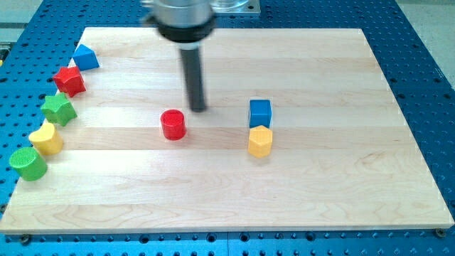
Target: Slide the red circle toward the top left side of the board
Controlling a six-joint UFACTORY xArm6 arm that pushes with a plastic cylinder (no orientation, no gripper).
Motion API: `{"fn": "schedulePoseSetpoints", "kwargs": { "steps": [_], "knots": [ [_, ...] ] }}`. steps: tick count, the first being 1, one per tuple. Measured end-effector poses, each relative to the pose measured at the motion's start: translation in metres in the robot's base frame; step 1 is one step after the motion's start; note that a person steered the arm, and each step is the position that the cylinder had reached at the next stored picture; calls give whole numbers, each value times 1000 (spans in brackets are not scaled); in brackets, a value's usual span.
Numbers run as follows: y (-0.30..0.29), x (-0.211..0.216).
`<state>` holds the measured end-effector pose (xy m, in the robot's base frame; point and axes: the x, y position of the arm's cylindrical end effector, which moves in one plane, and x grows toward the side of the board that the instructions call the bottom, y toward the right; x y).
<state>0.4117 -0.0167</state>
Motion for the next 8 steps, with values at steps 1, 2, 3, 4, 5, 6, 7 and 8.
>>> {"fn": "schedulePoseSetpoints", "kwargs": {
  "steps": [1,2,3,4,5,6,7,8],
  "knots": [
    [-4,50],
    [-60,71],
    [-87,48],
    [-65,74],
    [-130,34],
    [-134,-46],
    [-134,-93],
    [-146,-131]
  ]
}}
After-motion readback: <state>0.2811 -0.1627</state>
